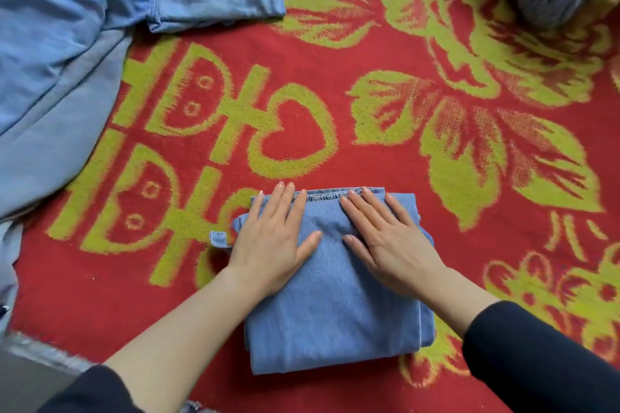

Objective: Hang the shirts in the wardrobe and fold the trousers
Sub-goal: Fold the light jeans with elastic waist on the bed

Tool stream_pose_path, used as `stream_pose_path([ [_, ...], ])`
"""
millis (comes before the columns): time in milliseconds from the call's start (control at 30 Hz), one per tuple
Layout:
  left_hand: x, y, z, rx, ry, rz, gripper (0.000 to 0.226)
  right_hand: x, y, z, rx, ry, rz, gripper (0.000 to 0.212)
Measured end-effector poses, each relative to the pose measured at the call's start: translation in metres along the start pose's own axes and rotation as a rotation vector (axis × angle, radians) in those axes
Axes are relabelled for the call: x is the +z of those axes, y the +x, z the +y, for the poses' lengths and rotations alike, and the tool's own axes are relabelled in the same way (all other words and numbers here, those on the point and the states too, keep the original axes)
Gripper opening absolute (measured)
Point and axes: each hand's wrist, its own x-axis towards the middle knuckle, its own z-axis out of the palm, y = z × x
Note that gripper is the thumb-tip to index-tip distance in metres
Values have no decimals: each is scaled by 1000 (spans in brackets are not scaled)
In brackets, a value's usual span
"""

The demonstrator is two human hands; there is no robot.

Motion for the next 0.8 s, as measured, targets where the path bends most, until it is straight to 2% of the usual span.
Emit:
stream_pose_path([
  [133, 2, 25, -9, -54, -44, -140, 93, 1, 26, 8, 42, 61, -148, 74],
  [300, -6, 39, -15, -79, -184, -206, 85, -9, 55, 16, 99, 164, -355, 71],
  [433, -17, 36, -13, -145, -227, -282, 85, -22, 67, 9, 184, 220, -363, 82],
  [500, -24, 31, -13, -158, -219, -341, 83, -28, 67, 4, 206, 194, -370, 74],
  [600, -35, 11, -13, -153, -173, -355, 75, -41, 59, -4, 123, 103, -375, 27],
  [633, -38, 2, -13, -149, -158, -337, 75, -46, 52, -7, 73, 83, -359, 22],
  [700, -43, -22, -9, -125, -151, -287, 73, -54, 32, -14, -30, 67, -336, 34],
  [800, -43, -60, 7, -31, -147, -220, 61, -63, -7, -33, -186, 38, -285, 37],
])
